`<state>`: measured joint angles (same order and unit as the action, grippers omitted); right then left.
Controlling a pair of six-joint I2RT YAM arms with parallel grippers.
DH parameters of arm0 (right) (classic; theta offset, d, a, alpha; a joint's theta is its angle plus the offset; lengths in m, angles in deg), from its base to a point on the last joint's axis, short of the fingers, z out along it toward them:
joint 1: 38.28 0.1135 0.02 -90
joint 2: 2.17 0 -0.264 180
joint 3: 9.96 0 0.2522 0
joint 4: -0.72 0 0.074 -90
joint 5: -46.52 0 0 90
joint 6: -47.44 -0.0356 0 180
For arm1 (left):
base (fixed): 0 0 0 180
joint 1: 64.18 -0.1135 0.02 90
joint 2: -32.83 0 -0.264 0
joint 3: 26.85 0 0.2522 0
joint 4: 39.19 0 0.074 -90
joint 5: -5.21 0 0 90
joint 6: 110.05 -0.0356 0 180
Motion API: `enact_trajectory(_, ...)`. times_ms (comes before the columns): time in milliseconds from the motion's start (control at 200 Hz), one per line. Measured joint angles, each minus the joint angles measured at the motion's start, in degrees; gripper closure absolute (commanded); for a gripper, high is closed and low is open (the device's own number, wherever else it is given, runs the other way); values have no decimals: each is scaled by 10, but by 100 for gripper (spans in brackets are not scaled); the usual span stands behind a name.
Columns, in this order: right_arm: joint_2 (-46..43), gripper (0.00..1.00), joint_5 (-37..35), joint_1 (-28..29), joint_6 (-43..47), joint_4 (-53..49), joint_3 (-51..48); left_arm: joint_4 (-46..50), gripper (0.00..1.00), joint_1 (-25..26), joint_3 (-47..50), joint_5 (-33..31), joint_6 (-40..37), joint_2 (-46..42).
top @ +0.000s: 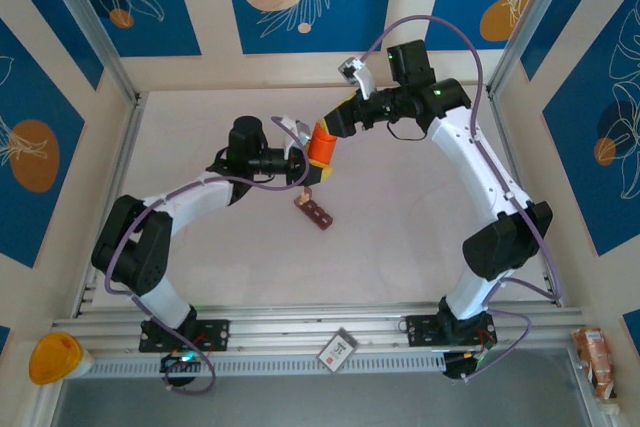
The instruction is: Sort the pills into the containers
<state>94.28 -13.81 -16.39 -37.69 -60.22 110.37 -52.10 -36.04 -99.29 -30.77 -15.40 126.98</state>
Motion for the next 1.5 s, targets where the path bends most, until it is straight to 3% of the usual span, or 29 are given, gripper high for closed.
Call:
enact_trajectory(340,-3,21,1,8,6,-4,-16,-1,100,0,0,0,8,0)
enact_trajectory(685,-2,40,-4,15,13,-7,-17,-1,100,0,0,0,8,0)
enact_trajectory(1005,0,51,-25,24,8,3,-28,8,100,-1,0,4,8,0)
enact_trajectory(1140,-7,58,-61,35,-14,34,-51,24,100,-3,0,-10,7,0)
enact_trajectory(1501,-37,57,-233,100,-163,144,-138,21,100,-4,37,-89,-5,-5)
